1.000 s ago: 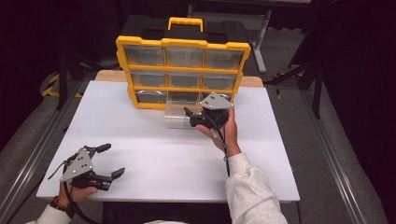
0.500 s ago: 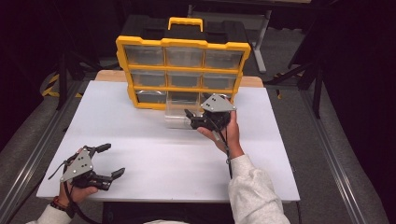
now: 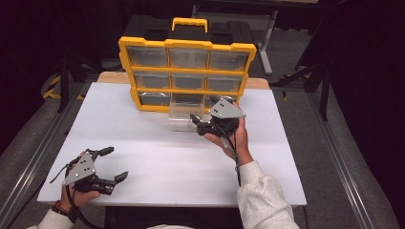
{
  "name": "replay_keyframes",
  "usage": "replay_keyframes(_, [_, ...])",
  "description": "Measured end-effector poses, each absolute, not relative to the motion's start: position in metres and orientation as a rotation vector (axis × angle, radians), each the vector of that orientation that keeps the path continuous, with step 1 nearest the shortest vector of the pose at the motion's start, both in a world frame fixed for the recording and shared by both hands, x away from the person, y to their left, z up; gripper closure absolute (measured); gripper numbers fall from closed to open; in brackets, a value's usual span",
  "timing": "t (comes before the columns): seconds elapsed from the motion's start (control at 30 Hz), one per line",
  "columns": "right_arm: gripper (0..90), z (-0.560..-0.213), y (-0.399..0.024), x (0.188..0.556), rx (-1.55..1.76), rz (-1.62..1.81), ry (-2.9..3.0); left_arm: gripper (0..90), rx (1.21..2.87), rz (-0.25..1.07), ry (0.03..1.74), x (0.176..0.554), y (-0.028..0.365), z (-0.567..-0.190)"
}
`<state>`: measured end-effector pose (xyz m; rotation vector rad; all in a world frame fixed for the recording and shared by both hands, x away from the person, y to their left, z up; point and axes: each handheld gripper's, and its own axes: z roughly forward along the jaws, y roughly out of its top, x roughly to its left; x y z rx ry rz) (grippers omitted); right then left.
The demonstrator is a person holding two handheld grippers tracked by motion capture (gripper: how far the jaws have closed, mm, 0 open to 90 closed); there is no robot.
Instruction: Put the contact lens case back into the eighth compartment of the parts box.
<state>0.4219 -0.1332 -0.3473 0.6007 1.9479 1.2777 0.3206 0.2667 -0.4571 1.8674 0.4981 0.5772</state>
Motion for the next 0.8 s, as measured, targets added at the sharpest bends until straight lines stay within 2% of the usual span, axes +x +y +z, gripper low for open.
replay_keyframes(0.8, [14.0,-0.350,-0.141,0.403,0.541,1.274,1.942,6.6,1.872,0.581,0.494,0.320,0.266,-0.457])
